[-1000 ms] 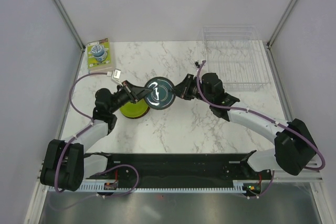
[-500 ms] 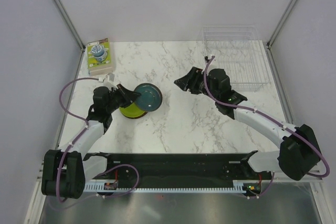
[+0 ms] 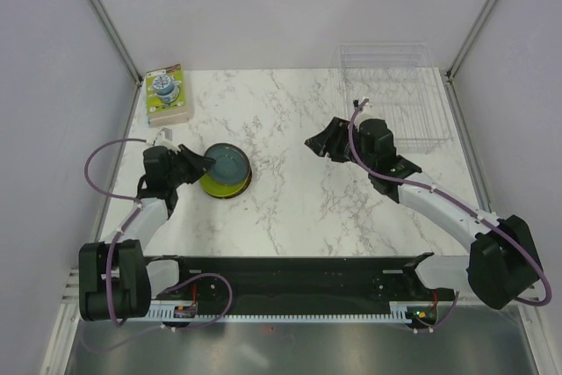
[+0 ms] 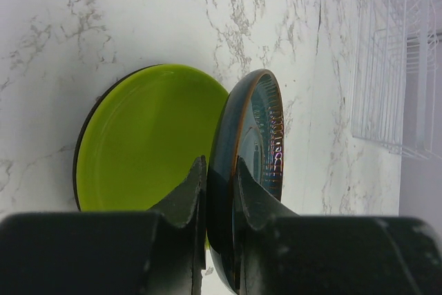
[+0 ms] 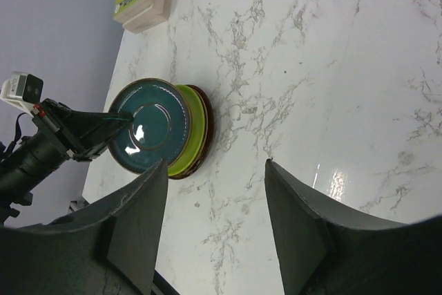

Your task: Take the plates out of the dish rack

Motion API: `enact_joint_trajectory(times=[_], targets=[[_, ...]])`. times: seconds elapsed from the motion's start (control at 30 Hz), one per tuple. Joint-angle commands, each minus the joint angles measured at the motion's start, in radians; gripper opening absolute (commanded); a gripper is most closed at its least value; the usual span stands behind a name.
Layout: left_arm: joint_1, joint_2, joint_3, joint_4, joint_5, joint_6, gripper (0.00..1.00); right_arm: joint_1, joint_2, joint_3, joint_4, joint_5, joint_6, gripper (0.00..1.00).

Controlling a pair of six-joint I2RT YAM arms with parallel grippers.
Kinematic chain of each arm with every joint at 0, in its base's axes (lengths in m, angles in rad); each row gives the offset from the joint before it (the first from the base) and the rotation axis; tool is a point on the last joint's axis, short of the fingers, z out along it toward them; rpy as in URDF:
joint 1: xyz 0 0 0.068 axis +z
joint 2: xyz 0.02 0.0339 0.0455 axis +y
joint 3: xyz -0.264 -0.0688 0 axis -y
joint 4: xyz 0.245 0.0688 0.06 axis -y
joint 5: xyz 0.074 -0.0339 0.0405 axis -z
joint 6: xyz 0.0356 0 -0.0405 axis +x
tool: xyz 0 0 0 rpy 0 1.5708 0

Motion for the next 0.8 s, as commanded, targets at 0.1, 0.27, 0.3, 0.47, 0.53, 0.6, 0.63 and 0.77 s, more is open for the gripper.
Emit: enact_joint_trajectory(times=[0.1, 0.27, 0.3, 0.47, 0.53, 0.6, 0.63, 0.77], targets=[[0.026, 0.035, -0.01, 0.094, -0.004, 0.012, 0.02, -0.006, 0.031, -0.014, 0.029, -0.05, -0.029, 0.65], [0.028, 0.064, -0.044, 0.13, -0.013, 0.007, 0.02, -0.006, 0.039, -0.025, 0.032, -0.063, -0.035, 0.65], [0.029, 0.07, -0.045, 0.134, -0.011, 0.007, 0.02, -0.006, 0.04, -0.026, 0.034, -0.066, -0.037, 0.65], [0.028, 0.099, -0.064, 0.15, -0.013, 0.007, 0.09, -0.009, 0.043, -0.034, 0.032, -0.07, -0.041, 0.65], [0.031, 0.102, -0.068, 0.148, -0.014, 0.015, 0.15, -0.009, 0.046, -0.035, 0.032, -0.073, -0.043, 0.65], [0.031, 0.104, -0.071, 0.144, -0.013, 0.018, 0.25, -0.009, 0.048, -0.035, 0.031, -0.075, -0.044, 0.65], [0.031, 0.102, -0.068, 0.141, -0.013, 0.024, 0.42, -0.009, 0.046, -0.037, 0.031, -0.078, -0.046, 0.65], [0.031, 0.095, -0.068, 0.125, -0.008, 0.033, 0.73, -0.011, 0.048, -0.035, 0.025, -0.078, -0.05, 0.66]])
